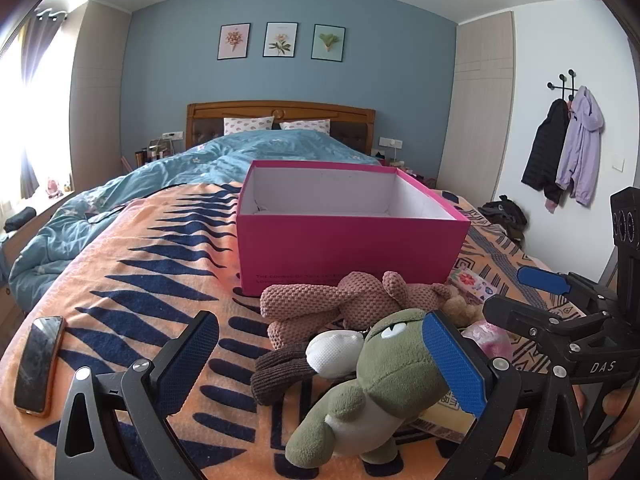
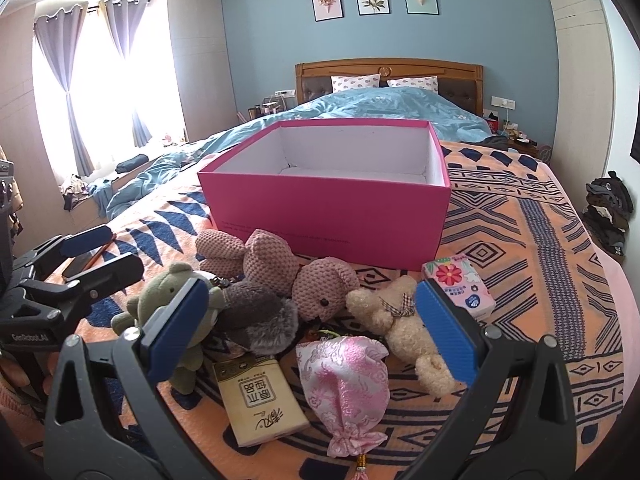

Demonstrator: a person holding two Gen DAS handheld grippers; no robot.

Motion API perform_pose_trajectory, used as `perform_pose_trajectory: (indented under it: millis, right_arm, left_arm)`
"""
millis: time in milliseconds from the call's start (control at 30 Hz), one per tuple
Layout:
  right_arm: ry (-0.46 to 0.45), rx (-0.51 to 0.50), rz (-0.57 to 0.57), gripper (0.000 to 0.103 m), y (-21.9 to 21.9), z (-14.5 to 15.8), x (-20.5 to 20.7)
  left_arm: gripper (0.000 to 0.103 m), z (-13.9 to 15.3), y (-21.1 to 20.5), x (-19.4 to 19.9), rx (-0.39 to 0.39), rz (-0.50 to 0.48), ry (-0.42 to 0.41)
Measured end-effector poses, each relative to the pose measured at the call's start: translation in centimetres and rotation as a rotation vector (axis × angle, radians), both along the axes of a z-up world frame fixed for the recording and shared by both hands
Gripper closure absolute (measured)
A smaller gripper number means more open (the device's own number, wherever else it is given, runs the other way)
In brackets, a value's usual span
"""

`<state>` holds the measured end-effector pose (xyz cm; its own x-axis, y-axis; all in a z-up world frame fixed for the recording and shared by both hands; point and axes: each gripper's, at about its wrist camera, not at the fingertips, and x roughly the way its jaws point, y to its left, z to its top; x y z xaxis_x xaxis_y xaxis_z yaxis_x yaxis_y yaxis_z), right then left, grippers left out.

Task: Organize objects
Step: 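Grasp the green plush toy from the pile with the right gripper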

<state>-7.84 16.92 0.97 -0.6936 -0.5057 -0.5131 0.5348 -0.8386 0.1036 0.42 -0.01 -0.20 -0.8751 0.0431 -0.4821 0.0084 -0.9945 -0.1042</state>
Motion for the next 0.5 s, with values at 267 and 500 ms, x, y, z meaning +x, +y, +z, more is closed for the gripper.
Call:
perform_pose_trajectory:
  millis: [267,500]
  right_arm:
    - [-0.010,-0.004,0.044,0.000,-0.4,0.1,0.1]
    - [-0.034,-0.014,0.164,0.000,-1.9,0.1,0.4]
  left_arm:
    - [0.000,-0.1,-0.2,0.1,0.003,-0.001,0.000]
    - [0.000,-0.1,-1.8,0.7,0.020,-0.005,0.011]
